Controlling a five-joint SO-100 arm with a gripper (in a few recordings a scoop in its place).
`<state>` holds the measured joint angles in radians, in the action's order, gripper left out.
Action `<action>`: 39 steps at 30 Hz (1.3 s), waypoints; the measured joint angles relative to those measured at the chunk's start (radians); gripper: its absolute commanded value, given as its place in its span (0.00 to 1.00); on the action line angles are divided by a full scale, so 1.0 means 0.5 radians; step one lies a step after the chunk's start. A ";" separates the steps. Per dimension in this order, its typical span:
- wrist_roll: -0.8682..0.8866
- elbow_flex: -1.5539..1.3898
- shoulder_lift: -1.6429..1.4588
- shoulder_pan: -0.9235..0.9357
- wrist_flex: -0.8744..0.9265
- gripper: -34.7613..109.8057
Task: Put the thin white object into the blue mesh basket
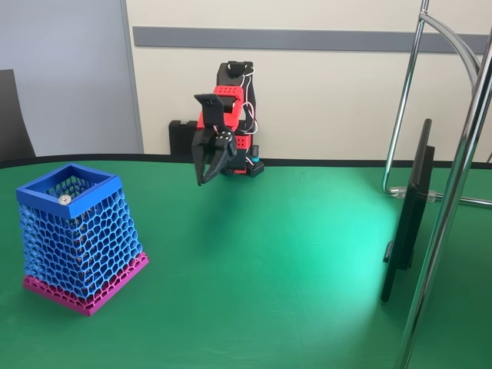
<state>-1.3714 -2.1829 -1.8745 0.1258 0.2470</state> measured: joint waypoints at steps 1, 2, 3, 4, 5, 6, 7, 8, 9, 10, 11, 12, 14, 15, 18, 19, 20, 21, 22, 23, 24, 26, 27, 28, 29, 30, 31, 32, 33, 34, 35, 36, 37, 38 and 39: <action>0.067 -0.055 -0.067 -0.018 0.043 0.25; 0.120 -0.107 -0.132 -0.037 0.098 0.25; 0.181 -0.181 -0.209 -0.052 0.132 0.25; 0.273 -0.245 -0.288 -0.074 0.156 0.25; 0.337 -0.316 -0.359 -0.089 0.178 0.25; 0.408 -0.396 -0.442 -0.104 0.190 0.25; 0.466 -0.457 -0.503 -0.120 0.202 0.25; 0.522 -0.512 -0.565 -0.132 0.199 0.25; 0.629 -0.623 -0.666 -0.156 0.215 0.25; 0.696 -0.693 -0.736 -0.178 0.218 0.25; 0.742 -0.742 -0.795 -0.190 0.218 0.25; 0.856 -0.831 -0.902 -0.221 0.288 0.25; 0.994 -0.945 -1.080 -0.273 0.377 0.25; 1.071 -0.994 -1.157 -0.301 0.414 0.25; 1.261 -1.138 -1.396 -0.337 0.522 0.25; 1.331 -1.181 -1.476 -0.337 0.552 0.26; 1.417 -1.221 -1.555 -0.337 0.592 0.26; 1.491 -1.255 -1.629 -0.331 0.635 0.27; 1.574 -1.289 -1.706 -0.331 0.672 0.27; 1.651 -1.322 -1.789 -0.334 0.715 0.27; 1.727 -1.356 -1.862 -0.344 0.755 0.27; 1.862 -1.433 -2.037 -0.353 0.828 0.28; 1.936 -1.479 -2.126 -0.353 0.868 0.28; 1.988 -1.534 -2.218 -0.347 0.893 0.29; 2.028 -1.598 -2.313 -0.347 0.908 0.30; 2.059 -1.669 -2.396 -0.353 0.920 0.29; 2.077 -1.721 -2.464 -0.362 0.930 0.30; 2.095 -1.746 -2.522 -0.362 0.945 0.29; 2.120 -1.767 -2.614 -0.365 1.012 0.28; 2.135 -1.773 -2.672 -0.365 1.040 0.26; 2.141 -1.779 -2.712 -0.362 1.055 0.24; 2.157 -1.779 -2.730 -0.362 1.071 0.24; 2.178 -1.782 -2.734 -0.362 1.089 0.24; 2.209 -1.782 -2.740 -0.362 1.104 0.24; 2.258 -1.782 -2.755 -0.362 1.120 0.24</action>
<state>-0.2424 -3.0741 -3.2520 -0.0552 0.8069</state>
